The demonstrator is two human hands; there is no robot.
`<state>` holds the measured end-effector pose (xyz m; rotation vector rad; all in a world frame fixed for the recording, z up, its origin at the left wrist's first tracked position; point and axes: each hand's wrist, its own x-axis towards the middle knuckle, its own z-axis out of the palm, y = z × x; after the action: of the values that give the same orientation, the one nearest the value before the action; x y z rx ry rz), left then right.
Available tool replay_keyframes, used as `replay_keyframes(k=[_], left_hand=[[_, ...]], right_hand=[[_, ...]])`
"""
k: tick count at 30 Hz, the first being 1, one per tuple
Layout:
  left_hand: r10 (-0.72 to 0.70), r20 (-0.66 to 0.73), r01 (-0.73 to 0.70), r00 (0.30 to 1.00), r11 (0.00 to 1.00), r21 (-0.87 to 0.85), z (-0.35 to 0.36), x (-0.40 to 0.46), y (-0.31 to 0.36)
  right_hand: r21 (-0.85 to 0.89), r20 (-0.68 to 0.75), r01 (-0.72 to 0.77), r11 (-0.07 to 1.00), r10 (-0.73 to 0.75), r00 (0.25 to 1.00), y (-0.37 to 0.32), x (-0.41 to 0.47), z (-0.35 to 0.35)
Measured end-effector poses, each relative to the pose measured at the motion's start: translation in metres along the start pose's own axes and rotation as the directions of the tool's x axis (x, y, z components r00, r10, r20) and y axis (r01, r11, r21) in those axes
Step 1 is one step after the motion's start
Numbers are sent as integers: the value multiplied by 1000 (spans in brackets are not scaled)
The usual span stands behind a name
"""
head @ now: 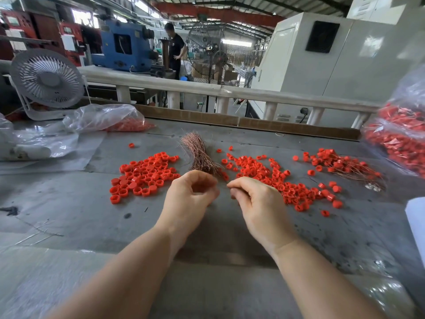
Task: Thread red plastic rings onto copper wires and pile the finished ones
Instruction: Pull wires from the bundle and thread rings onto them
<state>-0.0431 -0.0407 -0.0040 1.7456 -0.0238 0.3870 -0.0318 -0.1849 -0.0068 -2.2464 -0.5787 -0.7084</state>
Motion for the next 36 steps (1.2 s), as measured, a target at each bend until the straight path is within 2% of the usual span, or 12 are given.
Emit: replay_keyframes(k=[2,4,7,10,14,17,21,31,36], left_hand=[[71,-27,-56,997,930,363,0,0,-3],[138,0,-115,990,826,551,1,-1,-7],[125,73,-143,989,756,639,1,0,-11],[113,114,-160,987,757,633,0,-1,-11],[145,52,-151,988,832,535,1,-3,-4],[90,54,-103,994,932,346,1,-5,3],[19,56,-28,998,988,152,1,-5,7],[58,40,-49,998,980,-194,0,-4,11],[101,28,-91,994,962,-259,-1,-4,12]], right_hand=[[-26,-7,-7,1000,7,1000,0,-1,0],[-37,-12,2,999,-3,1000,0,-1,-1],[-46,-13,-3,999,2,1000,-2,-2,-2],[-58,4,-14,998,15,1000,-4,-2,-3],[-55,13,-16,998,16,1000,-5,-2,-4],[-45,9,-1,999,2,1000,-6,-2,-5],[-62,9,12,998,-11,1000,-7,-2,-5],[64,-36,39,997,-37,999,-7,0,-5],[92,-52,47,995,-42,998,-6,0,-5]])
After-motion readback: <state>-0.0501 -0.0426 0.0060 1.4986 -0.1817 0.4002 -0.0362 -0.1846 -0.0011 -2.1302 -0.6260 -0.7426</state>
